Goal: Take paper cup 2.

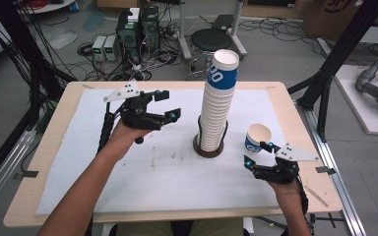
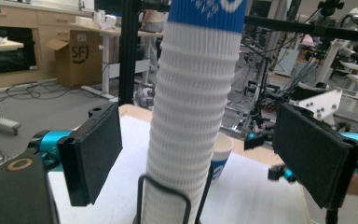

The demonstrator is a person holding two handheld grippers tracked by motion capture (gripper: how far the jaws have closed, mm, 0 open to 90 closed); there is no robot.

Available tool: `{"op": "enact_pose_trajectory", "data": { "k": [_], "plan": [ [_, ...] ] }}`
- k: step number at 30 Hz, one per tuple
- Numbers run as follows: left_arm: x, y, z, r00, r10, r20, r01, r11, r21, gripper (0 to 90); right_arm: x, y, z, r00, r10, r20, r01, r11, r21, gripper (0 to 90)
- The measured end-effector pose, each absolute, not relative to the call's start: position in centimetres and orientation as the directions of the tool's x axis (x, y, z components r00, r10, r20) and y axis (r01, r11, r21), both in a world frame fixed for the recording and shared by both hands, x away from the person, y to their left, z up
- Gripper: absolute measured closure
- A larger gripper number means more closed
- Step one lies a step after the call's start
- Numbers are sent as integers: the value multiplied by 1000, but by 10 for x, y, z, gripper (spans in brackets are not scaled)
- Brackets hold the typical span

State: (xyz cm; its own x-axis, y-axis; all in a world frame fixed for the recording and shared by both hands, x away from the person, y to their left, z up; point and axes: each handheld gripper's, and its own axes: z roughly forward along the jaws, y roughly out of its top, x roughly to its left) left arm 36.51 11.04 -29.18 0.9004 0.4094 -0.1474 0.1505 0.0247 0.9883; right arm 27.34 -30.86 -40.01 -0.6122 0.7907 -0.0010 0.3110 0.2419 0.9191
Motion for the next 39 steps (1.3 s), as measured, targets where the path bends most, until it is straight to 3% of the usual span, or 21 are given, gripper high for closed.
{"op": "enact_pose_trajectory", "data": {
  "k": [25,39],
  "plan": [
    [400,52,-230,925,360,-119,122,14,992,159,272,-316,-398,-611,791,7,307,229,924,204],
    [413,12,-200,927,367,-75,102,-55,993,159,272,-316,-398,-615,788,13,306,224,925,204]
  ]
}}
